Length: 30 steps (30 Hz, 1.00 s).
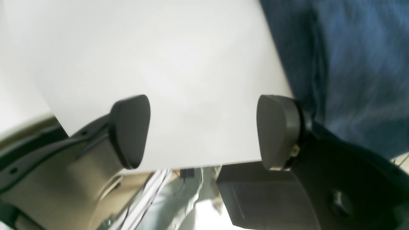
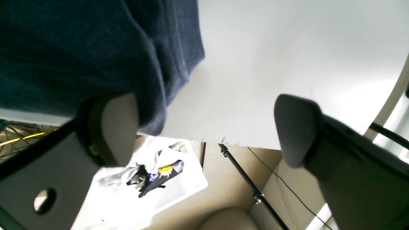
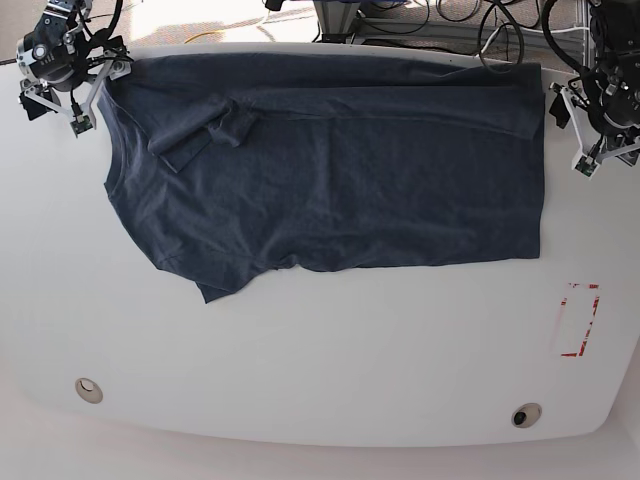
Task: Layout the t-shirt on the table in an organized manner, then fold the t-shirt properly
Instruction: 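Open both grippers and release the collar edge, then move both grippers to the corners of the shirt's hem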
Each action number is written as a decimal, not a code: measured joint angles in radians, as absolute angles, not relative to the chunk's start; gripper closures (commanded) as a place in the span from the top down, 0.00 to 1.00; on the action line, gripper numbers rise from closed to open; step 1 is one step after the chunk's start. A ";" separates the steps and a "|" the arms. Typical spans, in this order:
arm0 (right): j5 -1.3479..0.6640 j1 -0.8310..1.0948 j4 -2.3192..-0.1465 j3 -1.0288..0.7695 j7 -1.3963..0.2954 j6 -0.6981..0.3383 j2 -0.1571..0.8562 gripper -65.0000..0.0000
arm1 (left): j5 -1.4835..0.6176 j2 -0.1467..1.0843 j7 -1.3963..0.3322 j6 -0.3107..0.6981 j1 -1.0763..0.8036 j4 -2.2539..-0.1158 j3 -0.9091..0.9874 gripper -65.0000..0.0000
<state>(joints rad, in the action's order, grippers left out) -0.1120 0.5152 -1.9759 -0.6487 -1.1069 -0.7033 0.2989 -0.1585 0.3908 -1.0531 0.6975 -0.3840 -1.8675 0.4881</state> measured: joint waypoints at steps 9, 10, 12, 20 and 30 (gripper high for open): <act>-0.110 0.494 -1.976 -0.650 -1.108 -0.704 0.287 1.00 | -0.150 0.392 -1.057 0.700 -0.349 -1.870 0.488 0.75; -0.115 0.484 -1.976 -0.657 -1.108 -0.703 0.274 1.00 | -0.151 0.392 -1.054 0.700 -0.346 -1.870 0.488 0.75; -0.140 0.470 -1.976 -0.660 -1.109 -0.701 0.262 1.00 | -0.151 0.392 -1.055 0.700 -0.346 -1.870 0.489 0.75; -0.293 0.414 -1.977 -0.682 -1.113 -0.699 0.242 1.00 | -0.147 0.390 -1.055 0.700 -0.308 -1.868 0.489 0.75; -0.296 0.217 -1.975 -0.677 -1.110 -0.700 0.203 1.00 | -0.142 0.387 -1.060 0.699 -0.268 -1.865 0.489 0.75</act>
